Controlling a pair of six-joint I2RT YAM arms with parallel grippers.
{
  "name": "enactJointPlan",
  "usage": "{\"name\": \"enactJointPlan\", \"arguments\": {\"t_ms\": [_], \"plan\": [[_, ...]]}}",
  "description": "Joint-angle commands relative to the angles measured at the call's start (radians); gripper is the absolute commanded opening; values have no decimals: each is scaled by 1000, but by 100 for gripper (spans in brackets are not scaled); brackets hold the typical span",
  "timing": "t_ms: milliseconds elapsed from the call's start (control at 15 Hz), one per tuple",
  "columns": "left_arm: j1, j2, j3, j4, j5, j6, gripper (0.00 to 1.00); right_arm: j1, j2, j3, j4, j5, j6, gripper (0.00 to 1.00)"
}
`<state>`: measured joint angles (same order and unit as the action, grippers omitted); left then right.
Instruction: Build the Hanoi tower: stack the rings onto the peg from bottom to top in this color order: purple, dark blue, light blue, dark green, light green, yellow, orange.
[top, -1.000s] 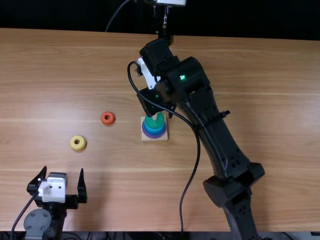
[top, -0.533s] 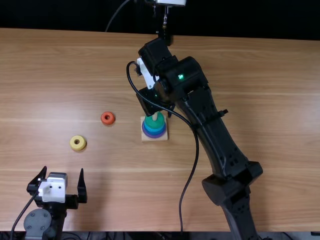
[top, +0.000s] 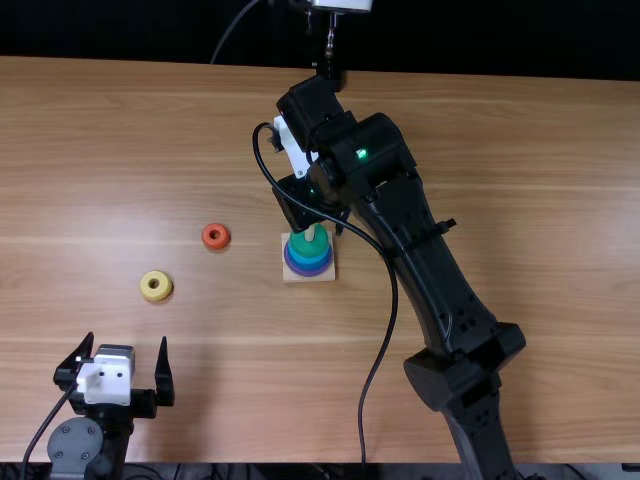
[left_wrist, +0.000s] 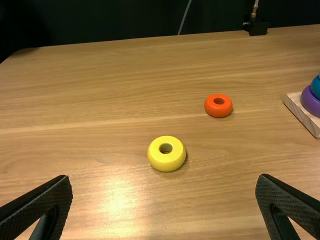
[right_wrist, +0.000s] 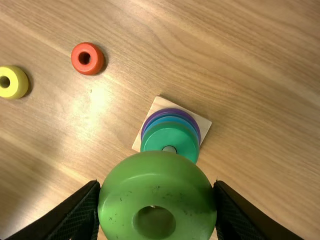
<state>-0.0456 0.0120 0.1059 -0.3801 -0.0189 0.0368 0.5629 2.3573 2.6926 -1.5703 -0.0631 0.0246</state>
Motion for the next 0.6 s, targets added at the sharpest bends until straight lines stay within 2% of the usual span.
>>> {"name": "enactJointPlan", "arguments": {"t_ms": [0, 533], "plan": [[-5, -12, -106, -80, 8, -2, 100, 0, 2, 13, 0, -5, -3, 0], [-5, -12, -106, -80, 8, -2, 100, -1, -53, -73, 0, -5, -3, 0]]}}
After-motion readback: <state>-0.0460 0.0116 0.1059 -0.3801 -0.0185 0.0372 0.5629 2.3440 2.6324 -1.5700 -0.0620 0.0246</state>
